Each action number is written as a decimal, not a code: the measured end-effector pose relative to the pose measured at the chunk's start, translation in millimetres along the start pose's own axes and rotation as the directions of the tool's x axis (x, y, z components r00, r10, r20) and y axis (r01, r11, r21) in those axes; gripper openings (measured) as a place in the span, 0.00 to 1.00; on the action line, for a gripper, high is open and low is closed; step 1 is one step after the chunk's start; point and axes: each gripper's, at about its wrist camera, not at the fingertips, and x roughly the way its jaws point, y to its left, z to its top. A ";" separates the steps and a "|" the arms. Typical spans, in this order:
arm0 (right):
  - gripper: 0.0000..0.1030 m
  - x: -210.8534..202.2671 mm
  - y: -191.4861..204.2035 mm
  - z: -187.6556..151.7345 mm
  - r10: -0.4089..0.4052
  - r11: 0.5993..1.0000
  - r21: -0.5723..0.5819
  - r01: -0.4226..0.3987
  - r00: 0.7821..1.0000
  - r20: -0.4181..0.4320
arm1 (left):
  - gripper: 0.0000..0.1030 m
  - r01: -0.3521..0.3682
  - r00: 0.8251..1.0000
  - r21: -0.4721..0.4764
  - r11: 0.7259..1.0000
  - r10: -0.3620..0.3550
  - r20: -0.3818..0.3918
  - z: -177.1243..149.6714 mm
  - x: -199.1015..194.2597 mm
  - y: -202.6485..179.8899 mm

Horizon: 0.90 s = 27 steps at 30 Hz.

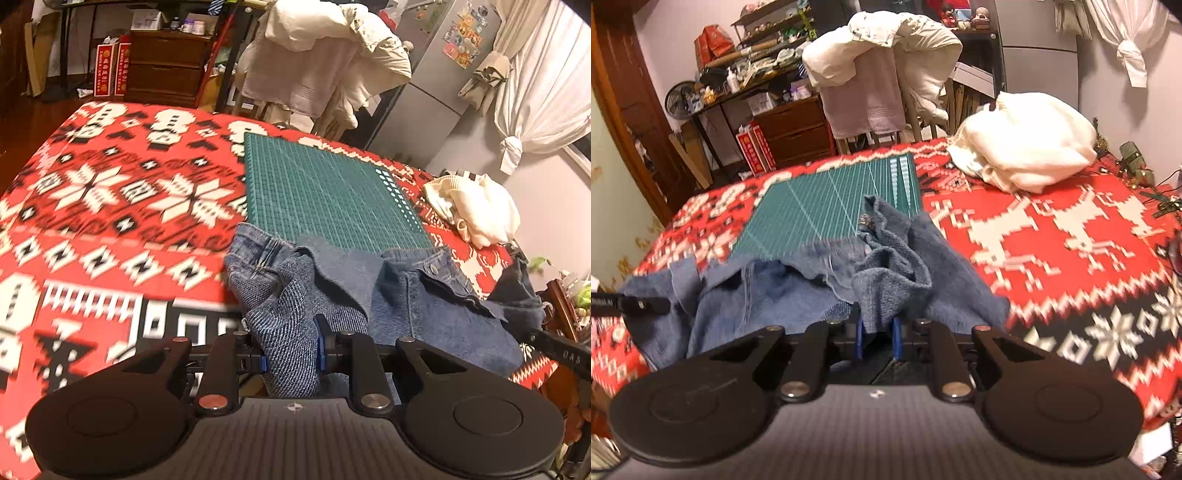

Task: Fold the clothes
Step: 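Grasp the jacket hem with the left gripper while the right gripper grasps nearby, then lift the denim shorts by the buttoned waistband with both grippers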

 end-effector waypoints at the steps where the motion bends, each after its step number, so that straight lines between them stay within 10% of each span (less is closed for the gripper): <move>1: 0.14 -3.6 -1.8 -7.2 0.000 1.000 0.007 0.000 1.000 -0.010 | 0.21 0.005 1.000 -0.009 1.000 -0.005 -0.001 -4.9 -2.9 2.7; 11: 0.19 -27.9 -28.8 -51.8 0.050 0.992 0.121 -0.043 0.997 -0.053 | 0.37 0.045 0.999 -0.077 0.996 -0.045 -0.004 -32.6 -23.0 20.7; 27: 0.33 -62.8 -61.5 23.5 -0.012 1.000 0.011 0.011 0.998 0.059 | 0.60 0.039 0.999 -0.102 0.994 -0.038 0.012 15.4 -33.2 53.7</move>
